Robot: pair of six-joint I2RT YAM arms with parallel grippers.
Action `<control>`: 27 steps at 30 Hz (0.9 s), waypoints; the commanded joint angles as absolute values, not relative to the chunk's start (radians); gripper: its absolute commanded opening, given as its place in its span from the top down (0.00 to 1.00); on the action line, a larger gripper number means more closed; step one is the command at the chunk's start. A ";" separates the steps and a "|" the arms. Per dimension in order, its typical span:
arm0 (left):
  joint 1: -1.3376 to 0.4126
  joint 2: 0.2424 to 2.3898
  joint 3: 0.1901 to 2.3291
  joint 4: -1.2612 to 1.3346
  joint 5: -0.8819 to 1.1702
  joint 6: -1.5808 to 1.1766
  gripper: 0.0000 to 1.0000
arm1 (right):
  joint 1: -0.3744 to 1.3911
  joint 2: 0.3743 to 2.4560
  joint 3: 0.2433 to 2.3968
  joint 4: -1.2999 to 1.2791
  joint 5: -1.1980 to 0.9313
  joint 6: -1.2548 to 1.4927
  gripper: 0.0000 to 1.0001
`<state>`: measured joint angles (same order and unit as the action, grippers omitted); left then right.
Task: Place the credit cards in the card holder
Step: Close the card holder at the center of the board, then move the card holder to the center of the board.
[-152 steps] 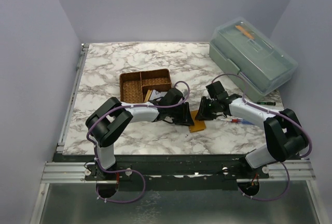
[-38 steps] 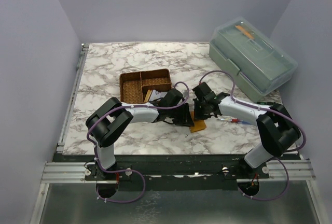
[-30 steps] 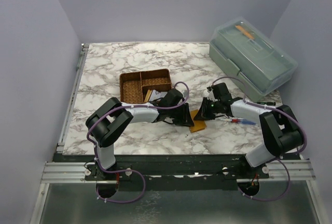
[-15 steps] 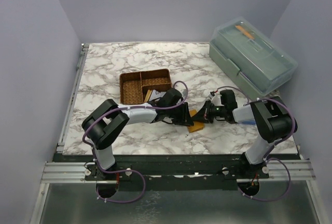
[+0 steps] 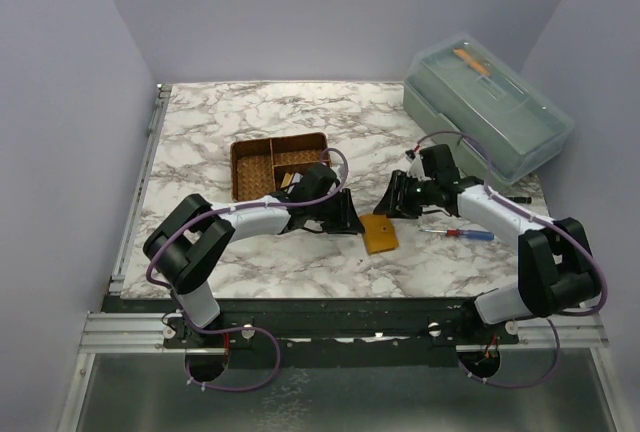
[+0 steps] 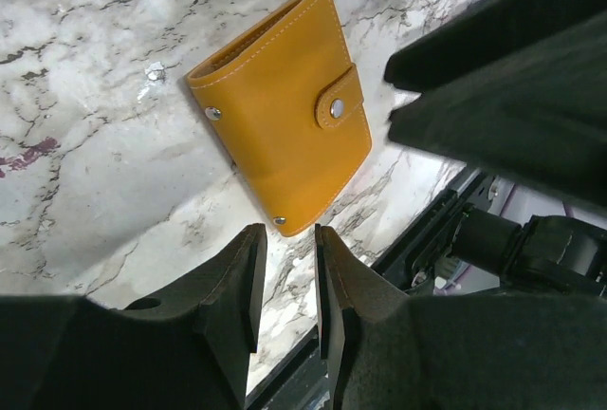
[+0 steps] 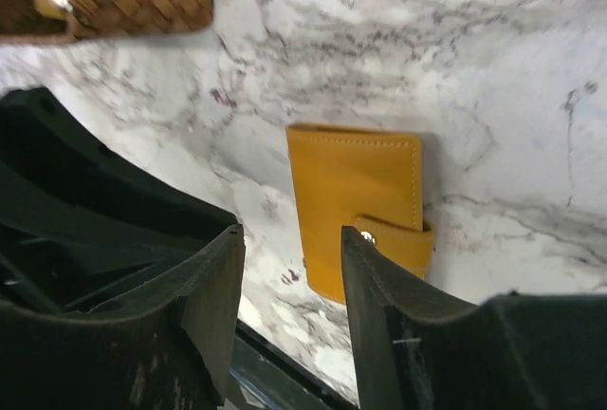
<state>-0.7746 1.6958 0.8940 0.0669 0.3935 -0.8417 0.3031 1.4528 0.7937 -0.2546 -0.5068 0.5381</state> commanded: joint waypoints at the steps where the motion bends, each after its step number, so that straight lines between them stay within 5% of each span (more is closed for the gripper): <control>1: -0.778 1.693 0.892 0.115 0.429 -0.863 0.67 | 0.409 1.467 0.839 -0.492 -0.272 0.456 0.51; 17: -0.778 1.704 0.885 0.147 0.450 -0.881 0.67 | 0.555 1.622 0.911 -0.590 0.136 0.560 0.52; 27: -0.777 1.684 0.870 0.147 0.453 -0.875 0.67 | 0.472 1.657 0.955 -0.577 0.290 0.640 0.72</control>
